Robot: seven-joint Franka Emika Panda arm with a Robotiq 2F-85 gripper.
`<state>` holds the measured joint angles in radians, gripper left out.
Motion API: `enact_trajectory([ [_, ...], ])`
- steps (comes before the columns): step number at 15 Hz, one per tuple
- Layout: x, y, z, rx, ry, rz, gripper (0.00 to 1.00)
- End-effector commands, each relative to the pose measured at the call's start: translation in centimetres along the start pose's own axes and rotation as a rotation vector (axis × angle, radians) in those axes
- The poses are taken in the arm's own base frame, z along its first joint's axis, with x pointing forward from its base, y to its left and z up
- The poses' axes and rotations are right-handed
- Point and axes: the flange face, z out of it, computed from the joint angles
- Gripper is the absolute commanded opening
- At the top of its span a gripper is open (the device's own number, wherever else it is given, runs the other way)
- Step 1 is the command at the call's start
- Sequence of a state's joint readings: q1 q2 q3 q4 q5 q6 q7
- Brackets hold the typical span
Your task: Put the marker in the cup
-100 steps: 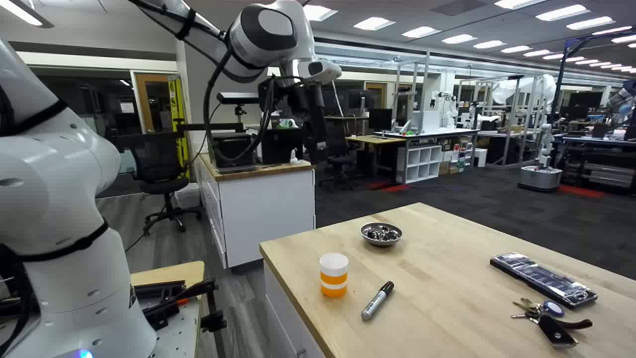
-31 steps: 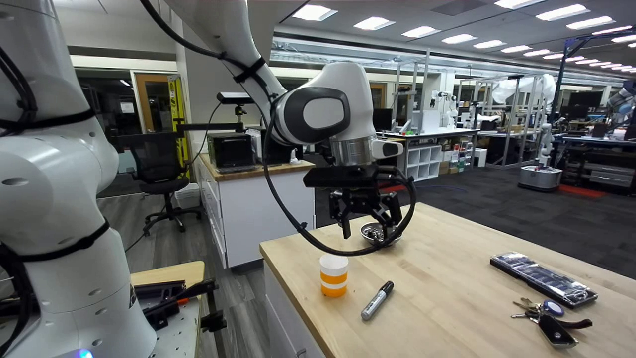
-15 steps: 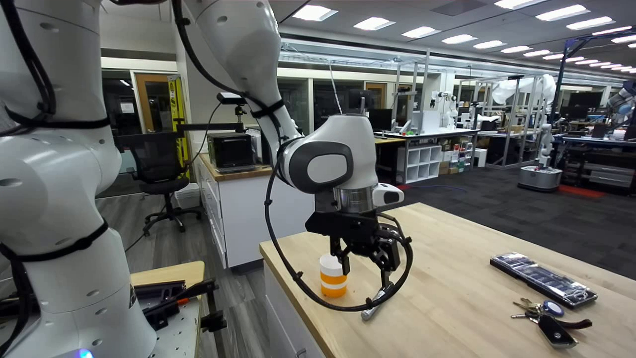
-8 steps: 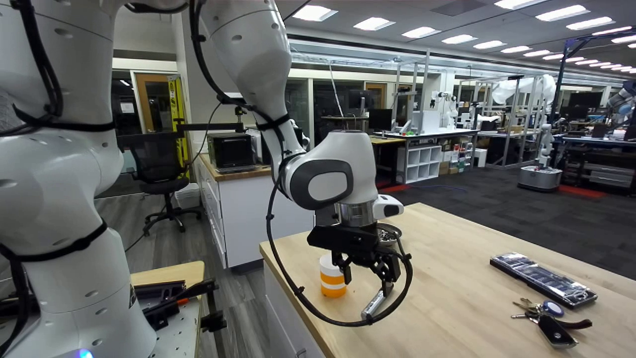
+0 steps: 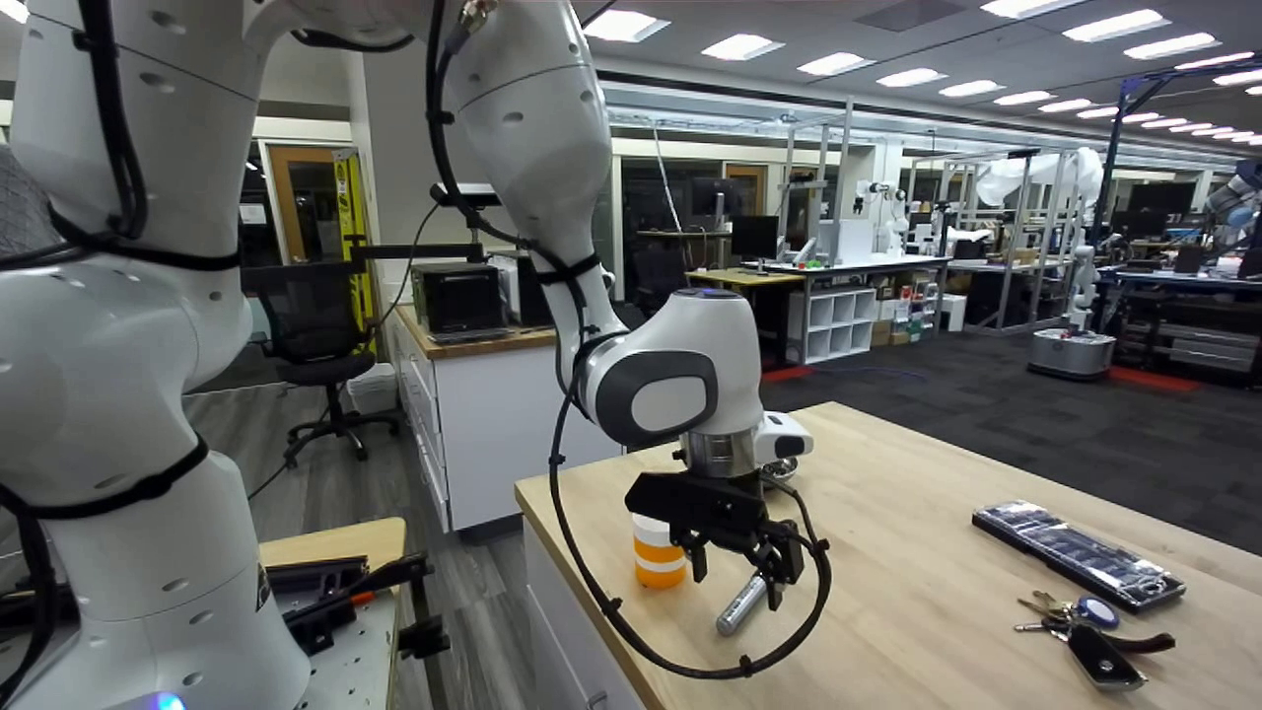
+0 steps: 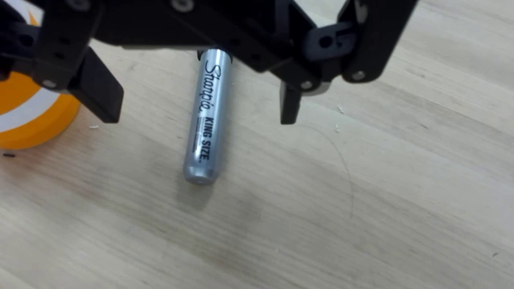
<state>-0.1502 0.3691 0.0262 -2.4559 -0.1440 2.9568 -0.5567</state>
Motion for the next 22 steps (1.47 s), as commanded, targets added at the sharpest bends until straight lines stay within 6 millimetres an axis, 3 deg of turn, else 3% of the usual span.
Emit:
enact_trajectory([
  [1, 0.3, 0.9, 1.4, 0.018, 0.02, 0.019, 1.0],
  [11, -0.1, 1.0, 3.4, 0.084, 0.025, 0.066, 1.0],
  [12, -0.1, 1.0, 3.4, 0.088, 0.024, 0.077, 0.75],
  [13, -0.1, 1.1, 3.4, 0.094, 0.029, 0.091, 0.74],
  [22, 0.0, 2.6, 1.8, 0.092, 0.032, 0.18, 0.15],
])
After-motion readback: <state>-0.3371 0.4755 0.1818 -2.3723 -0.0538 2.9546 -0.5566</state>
